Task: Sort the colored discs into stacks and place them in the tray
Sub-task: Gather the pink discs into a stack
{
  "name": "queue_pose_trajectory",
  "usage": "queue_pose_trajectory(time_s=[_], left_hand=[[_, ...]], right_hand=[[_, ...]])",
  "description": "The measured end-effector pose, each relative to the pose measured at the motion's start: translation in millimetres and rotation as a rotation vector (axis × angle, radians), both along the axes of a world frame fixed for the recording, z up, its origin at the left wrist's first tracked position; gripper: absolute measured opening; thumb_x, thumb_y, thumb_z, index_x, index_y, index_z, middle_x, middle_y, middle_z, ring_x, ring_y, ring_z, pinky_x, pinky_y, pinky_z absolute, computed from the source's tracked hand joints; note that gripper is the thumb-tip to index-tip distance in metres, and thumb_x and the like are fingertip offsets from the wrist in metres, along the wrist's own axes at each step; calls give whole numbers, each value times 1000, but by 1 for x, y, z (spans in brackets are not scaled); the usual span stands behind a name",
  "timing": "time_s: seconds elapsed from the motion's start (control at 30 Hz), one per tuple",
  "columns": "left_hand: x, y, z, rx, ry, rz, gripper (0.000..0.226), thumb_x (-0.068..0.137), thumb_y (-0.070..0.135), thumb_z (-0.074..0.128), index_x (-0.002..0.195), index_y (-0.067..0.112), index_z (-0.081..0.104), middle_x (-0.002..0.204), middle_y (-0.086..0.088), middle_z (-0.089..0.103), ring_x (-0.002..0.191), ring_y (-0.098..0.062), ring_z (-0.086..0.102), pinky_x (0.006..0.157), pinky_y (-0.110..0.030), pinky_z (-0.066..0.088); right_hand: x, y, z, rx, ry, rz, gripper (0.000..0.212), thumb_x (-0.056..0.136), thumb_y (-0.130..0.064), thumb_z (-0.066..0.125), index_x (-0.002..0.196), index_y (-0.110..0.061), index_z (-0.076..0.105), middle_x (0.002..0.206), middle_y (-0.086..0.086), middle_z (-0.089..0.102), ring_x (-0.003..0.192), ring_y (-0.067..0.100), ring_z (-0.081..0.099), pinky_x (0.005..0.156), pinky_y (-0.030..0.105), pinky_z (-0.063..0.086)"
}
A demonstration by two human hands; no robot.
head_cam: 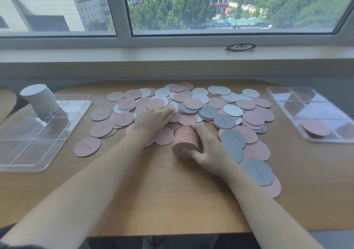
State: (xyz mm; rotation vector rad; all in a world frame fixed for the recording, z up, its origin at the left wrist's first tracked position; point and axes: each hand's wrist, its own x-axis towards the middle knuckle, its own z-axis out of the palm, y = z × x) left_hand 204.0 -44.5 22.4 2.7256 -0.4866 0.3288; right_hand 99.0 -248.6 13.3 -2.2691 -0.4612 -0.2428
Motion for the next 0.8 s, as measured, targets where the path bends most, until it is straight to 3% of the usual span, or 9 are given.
queue_pose_trajectory(time_s=[0.13,0.2,0.33,0.53,0.7,0.8], left_hand=[[-14,14,1,-90,-25,5,30,104,38,44,128,35,61,112,5,72,101,-26,65,79,-37,49],[-25,23,-1,-147,-29,-41,28,102,41,45,124,41,62,110,13,72,102,-18,66,82,-37,52],[-49,33,-2,-259,62,-171,23,99,38,54,119,40,66,114,23,67,106,5,58,87,-21,46],[-69,38,-11,-393,54,-148,22,95,35,60,116,38,67,105,15,68,102,-2,59,89,-30,49],[-75,41,-15,-571,39,-93,18,100,24,57,113,24,70,104,16,70,101,-4,64,90,-37,54],[-78,42,-14,-628,56,-93,16,99,19,60,110,24,70,101,22,70,103,-3,65,90,-36,56]], right_hand=[[0,-1,0,9,19,5,66,84,-37,74,140,-25,42,126,-11,54,113,6,49,96,27,41],[0,-1,0,6,32,0,67,83,-39,74,141,-26,42,126,-12,54,113,6,49,98,28,41],[-1,1,2,6,38,-4,69,79,-47,69,140,-26,44,123,-14,54,111,4,49,95,27,41],[-3,0,3,19,41,2,68,78,-44,69,139,-25,45,123,-15,54,109,2,50,92,25,42],[-4,0,3,78,75,7,67,76,-41,70,137,-27,48,121,-16,56,106,3,53,90,25,46],[-7,-1,5,121,63,1,65,76,-40,70,136,-23,51,120,-13,59,107,-1,54,84,12,43]])
